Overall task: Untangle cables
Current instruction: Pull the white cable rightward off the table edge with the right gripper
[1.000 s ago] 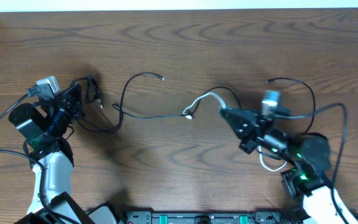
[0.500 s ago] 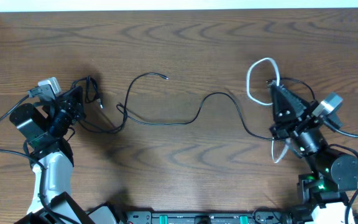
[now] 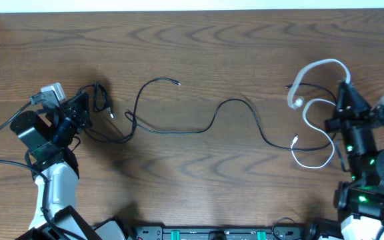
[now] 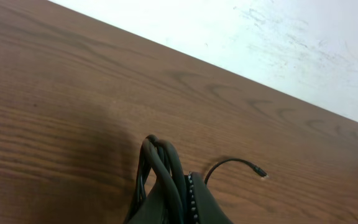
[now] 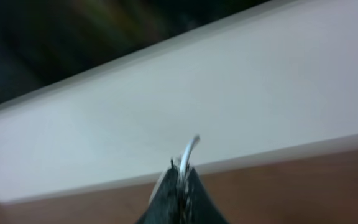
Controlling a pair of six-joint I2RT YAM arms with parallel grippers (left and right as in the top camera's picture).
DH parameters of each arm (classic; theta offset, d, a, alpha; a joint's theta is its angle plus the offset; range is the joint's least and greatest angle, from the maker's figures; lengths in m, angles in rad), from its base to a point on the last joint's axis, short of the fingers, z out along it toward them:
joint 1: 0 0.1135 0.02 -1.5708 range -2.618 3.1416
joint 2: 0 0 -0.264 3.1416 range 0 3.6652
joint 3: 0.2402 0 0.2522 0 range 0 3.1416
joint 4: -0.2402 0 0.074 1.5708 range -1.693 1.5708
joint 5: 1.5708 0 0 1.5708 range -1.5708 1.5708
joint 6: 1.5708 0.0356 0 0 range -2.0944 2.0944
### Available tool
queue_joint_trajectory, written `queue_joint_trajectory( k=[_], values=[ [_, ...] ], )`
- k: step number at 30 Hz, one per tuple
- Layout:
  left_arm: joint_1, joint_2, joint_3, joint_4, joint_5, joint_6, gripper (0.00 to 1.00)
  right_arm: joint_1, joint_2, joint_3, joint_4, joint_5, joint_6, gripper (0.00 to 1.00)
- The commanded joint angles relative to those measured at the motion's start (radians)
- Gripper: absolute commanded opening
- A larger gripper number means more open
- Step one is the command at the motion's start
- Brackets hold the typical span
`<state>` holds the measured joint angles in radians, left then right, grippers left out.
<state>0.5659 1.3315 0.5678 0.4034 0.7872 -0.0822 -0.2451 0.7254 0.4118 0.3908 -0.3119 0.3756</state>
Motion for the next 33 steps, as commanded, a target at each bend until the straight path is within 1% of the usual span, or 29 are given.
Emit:
queue_joint_trajectory(
  k=[1, 4, 7, 8, 11, 14, 16, 20, 22, 26, 29, 33],
  values=[
    [-0.003, 0.002, 0.013, 0.001, 0.013, -0.008, 0.07, -0.069, 0.005, 0.115, -0.152, 0.229, -0.237, 0.01],
    [-0.003, 0.002, 0.013, 0.001, 0.013, -0.008, 0.07, -0.117, 0.034, 0.191, -0.251, 0.428, -0.378, 0.01],
    [-0.003, 0.002, 0.013, 0.001, 0.013, -0.008, 0.08, -0.176, 0.080, 0.251, -0.266, 0.608, -0.430, 0.01],
    [-0.003, 0.002, 0.013, 0.001, 0.013, -0.008, 0.08, -0.190, 0.094, 0.261, -0.257, 0.632, -0.446, 0.01],
    [-0.003, 0.002, 0.013, 0.002, 0.013, -0.007, 0.07, -0.252, 0.167, 0.300, -0.171, 0.711, -0.539, 0.01],
    [-0.003, 0.002, 0.013, 0.002, 0.013, -0.004, 0.07, -0.308, 0.254, 0.357, -0.039, 0.784, -0.637, 0.01],
    [-0.003, 0.002, 0.013, 0.002, 0.013, -0.004, 0.08, -0.330, 0.297, 0.412, 0.002, 0.828, -0.690, 0.01],
    [-0.003, 0.002, 0.013, 0.001, 0.013, -0.004, 0.07, -0.357, 0.379, 0.555, 0.006, 0.906, -0.787, 0.01],
    [-0.003, 0.002, 0.013, 0.001, 0.013, -0.004, 0.07, -0.357, 0.418, 0.609, 0.005, 0.912, -0.851, 0.01],
    [-0.003, 0.002, 0.013, 0.001, 0.013, -0.004, 0.07, -0.359, 0.486, 0.661, 0.054, 0.911, -0.970, 0.01],
    [-0.003, 0.002, 0.013, 0.001, 0.013, -0.004, 0.07, -0.372, 0.535, 0.690, 0.135, 0.911, -1.054, 0.01],
    [-0.003, 0.002, 0.013, 0.002, 0.013, -0.004, 0.08, -0.394, 0.562, 0.738, 0.177, 0.912, -1.117, 0.01]
  ],
)
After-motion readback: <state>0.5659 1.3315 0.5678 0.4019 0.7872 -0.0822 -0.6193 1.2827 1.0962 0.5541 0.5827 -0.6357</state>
